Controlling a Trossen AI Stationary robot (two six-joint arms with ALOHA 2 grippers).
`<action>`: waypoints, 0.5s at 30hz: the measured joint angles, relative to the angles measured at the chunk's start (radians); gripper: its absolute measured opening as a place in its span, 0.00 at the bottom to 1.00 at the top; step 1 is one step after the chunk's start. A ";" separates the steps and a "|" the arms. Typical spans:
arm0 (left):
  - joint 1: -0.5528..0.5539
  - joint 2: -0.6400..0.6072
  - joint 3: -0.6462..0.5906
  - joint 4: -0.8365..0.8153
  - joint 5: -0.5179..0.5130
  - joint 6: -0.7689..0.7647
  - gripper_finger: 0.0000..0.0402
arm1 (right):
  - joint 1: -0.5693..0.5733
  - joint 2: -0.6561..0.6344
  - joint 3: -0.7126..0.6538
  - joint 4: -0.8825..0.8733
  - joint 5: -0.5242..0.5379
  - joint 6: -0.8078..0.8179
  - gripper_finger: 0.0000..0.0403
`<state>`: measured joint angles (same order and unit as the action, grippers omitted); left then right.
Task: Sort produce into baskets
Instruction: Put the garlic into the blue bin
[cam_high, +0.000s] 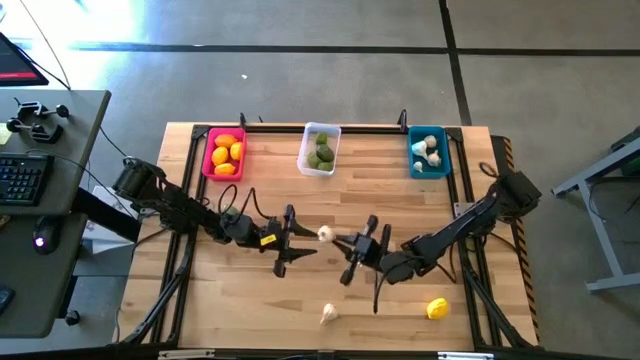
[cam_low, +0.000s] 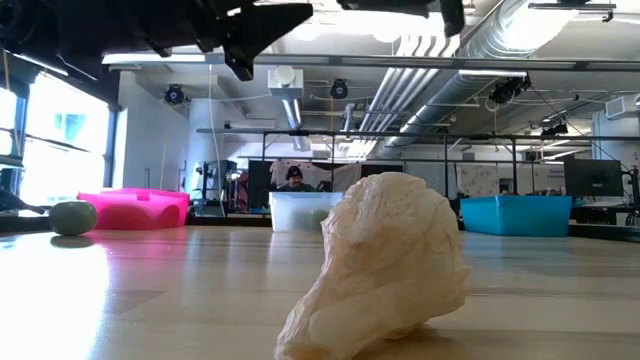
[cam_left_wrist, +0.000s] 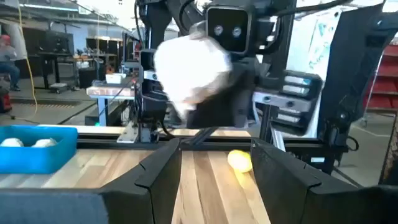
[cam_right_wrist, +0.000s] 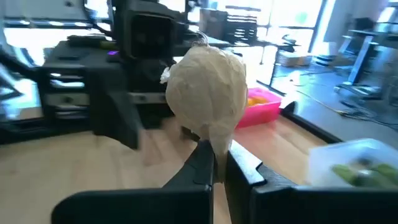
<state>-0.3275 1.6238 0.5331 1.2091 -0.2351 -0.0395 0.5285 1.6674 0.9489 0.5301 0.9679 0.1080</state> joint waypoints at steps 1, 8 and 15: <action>0.000 -0.001 0.000 0.001 -0.003 0.000 0.45 | 0.000 -0.017 0.000 -0.031 0.019 0.009 0.00; 0.000 0.000 -0.001 -0.047 -0.005 0.000 0.45 | -0.053 -0.200 0.000 -0.441 0.127 0.225 0.00; 0.000 0.000 -0.001 -0.084 -0.004 -0.008 0.45 | -0.229 -0.355 0.000 -1.175 0.108 0.760 0.00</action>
<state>-0.3275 1.6238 0.5323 1.1254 -0.2394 -0.0471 0.2999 1.3125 0.9493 -0.6446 1.0763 0.8683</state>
